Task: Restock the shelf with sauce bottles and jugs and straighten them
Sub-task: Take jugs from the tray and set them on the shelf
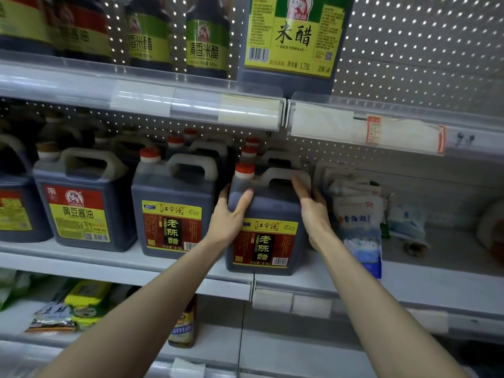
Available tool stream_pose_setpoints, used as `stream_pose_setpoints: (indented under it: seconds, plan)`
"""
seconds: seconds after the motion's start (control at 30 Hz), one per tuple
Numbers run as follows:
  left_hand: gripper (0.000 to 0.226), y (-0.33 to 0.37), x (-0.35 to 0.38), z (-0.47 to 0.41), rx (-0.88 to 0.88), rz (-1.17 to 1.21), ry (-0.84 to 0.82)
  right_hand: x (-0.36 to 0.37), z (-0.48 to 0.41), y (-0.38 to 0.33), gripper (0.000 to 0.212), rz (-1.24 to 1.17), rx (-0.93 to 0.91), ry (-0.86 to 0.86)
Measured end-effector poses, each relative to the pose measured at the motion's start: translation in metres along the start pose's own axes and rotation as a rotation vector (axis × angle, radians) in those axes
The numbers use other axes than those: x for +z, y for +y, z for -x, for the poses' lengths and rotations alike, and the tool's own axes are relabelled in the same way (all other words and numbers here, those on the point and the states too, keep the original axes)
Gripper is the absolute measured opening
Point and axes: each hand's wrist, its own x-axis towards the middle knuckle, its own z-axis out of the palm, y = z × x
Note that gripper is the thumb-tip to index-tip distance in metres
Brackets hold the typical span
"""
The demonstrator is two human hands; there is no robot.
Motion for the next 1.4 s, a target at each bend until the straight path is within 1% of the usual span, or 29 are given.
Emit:
stream_pose_setpoints:
  seconds: [0.07, 0.1, 0.17, 0.2, 0.33, 0.4, 0.43, 0.47, 0.53, 0.6, 0.63, 0.73, 0.8, 0.9, 1.0, 1.03, 1.1, 1.17, 1.3, 1.4]
  plan:
    - [0.055, -0.010, -0.001, 0.007, -0.043, 0.064, -0.052, -0.002, 0.010, 0.013, 0.060, -0.015, -0.003, -0.044]
    - [0.052, -0.014, -0.002, 0.009, -0.044, 0.088, -0.066, -0.002, 0.014, 0.019, 0.062, -0.030, 0.010, -0.067]
    - [0.049, -0.023, -0.002, 0.011, -0.034, 0.112, -0.082, -0.003, 0.020, 0.034, 0.074, -0.060, 0.055, -0.102]
    - [0.051, -0.028, -0.002, 0.013, -0.030, 0.114, -0.095, -0.004, 0.022, 0.043, 0.076, -0.078, 0.064, -0.116]
    - [0.075, -0.047, -0.003, 0.017, -0.017, 0.093, -0.133, -0.003, 0.026, 0.073, 0.059, -0.138, 0.105, -0.176]
    - [0.087, -0.051, -0.004, 0.016, -0.020, 0.081, -0.153, -0.001, 0.026, 0.083, 0.050, -0.182, 0.116, -0.169]
    - [0.089, -0.053, -0.004, 0.015, -0.017, 0.082, -0.158, 0.000, 0.025, 0.085, 0.046, -0.189, 0.112, -0.154]
    - [0.087, -0.054, -0.004, 0.013, -0.015, 0.089, -0.153, 0.002, 0.025, 0.087, 0.051, -0.191, 0.105, -0.143]
    - [0.072, -0.058, -0.003, 0.010, -0.013, 0.108, -0.135, 0.005, 0.024, 0.090, 0.073, -0.182, 0.094, -0.127]
    - [0.054, -0.061, -0.001, 0.007, -0.021, 0.126, -0.135, 0.007, 0.022, 0.094, 0.079, -0.176, 0.081, -0.102]
    - [0.052, -0.062, -0.001, 0.006, -0.028, 0.131, -0.140, 0.007, 0.021, 0.096, 0.079, -0.173, 0.081, -0.095]
    - [0.068, -0.062, -0.002, 0.004, -0.035, 0.144, -0.151, 0.009, 0.018, 0.097, 0.082, -0.164, 0.067, -0.091]
    - [0.074, -0.063, -0.003, 0.002, -0.031, 0.155, -0.158, 0.011, 0.018, 0.097, 0.085, -0.163, 0.063, -0.092]
    - [0.071, -0.065, -0.002, 0.001, -0.021, 0.147, -0.143, 0.013, 0.017, 0.097, 0.080, -0.159, 0.055, -0.081]
    - [0.073, -0.065, -0.002, 0.001, -0.011, 0.142, -0.134, 0.014, 0.017, 0.096, 0.070, -0.148, 0.054, -0.084]
    - [0.070, -0.066, -0.002, 0.003, -0.006, 0.146, -0.135, 0.014, 0.018, 0.096, 0.072, -0.146, 0.052, -0.084]
    - [0.057, -0.069, -0.003, 0.008, 0.010, 0.147, -0.146, 0.013, 0.019, 0.096, 0.085, -0.138, 0.047, -0.088]
    - [0.051, -0.076, -0.004, 0.014, 0.027, 0.134, -0.163, 0.012, 0.019, 0.096, 0.089, -0.141, 0.036, -0.091]
    - [0.065, -0.084, -0.006, 0.015, 0.038, 0.129, -0.178, 0.011, 0.017, 0.098, 0.089, -0.151, 0.040, -0.090]
    - [0.073, -0.088, -0.007, 0.013, 0.033, 0.130, -0.188, 0.012, 0.017, 0.098, 0.085, -0.144, 0.044, -0.079]
